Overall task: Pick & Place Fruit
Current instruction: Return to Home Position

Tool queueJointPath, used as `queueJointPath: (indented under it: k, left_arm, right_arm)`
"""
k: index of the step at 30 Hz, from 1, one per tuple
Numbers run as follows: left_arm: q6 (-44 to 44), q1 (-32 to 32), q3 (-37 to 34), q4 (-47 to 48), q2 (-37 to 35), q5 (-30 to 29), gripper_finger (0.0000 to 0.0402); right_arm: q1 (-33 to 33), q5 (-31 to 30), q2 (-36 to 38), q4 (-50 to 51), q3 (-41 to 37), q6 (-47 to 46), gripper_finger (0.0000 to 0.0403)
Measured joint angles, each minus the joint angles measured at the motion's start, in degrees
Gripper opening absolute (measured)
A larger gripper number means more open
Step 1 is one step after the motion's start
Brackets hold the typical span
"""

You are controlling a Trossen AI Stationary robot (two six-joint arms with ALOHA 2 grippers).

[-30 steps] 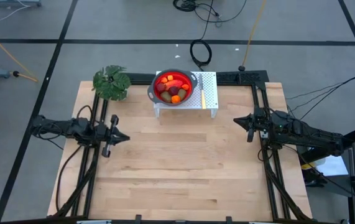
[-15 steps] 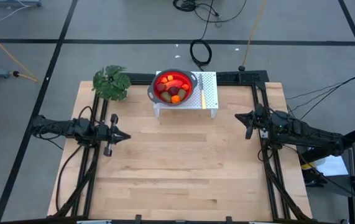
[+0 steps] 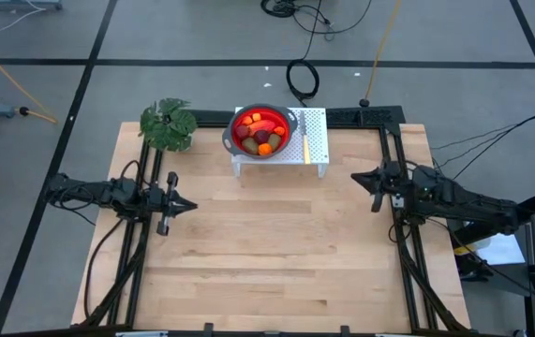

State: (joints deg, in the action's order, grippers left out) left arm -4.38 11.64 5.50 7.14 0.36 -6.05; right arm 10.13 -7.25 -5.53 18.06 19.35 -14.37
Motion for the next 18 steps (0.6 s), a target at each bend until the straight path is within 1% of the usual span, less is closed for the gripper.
queueJointPath:
  k: [4,7,10,14,18]
  left_arm:
    - [0.27,0.02,0.0,-0.01,0.0,-0.01,0.0019]
    - [0.21,0.02,0.0,-0.01,0.0,0.0,0.0019]
    - [0.37,0.0,0.0,-0.02,0.0,-0.02,0.0019]
    - [0.21,0.0,0.0,-0.04,0.0,-0.02,0.0019]
    - [0.2,0.02,0.0,-0.04,0.0,-0.02,0.0019]
  right_arm:
    - [0.0,3.01,0.01,-9.75,-4.14,1.18,0.0]
    - [0.0,5.89,0.0,-13.5,-7.21,2.66,0.0]
    - [0.0,6.19,-0.01,-13.02,-8.52,3.28,0.0]
    - [0.0,6.24,-0.01,-12.66,-9.34,6.37,0.0]
    - [0.0,6.95,-0.01,-12.5,-11.57,6.07,0.0]
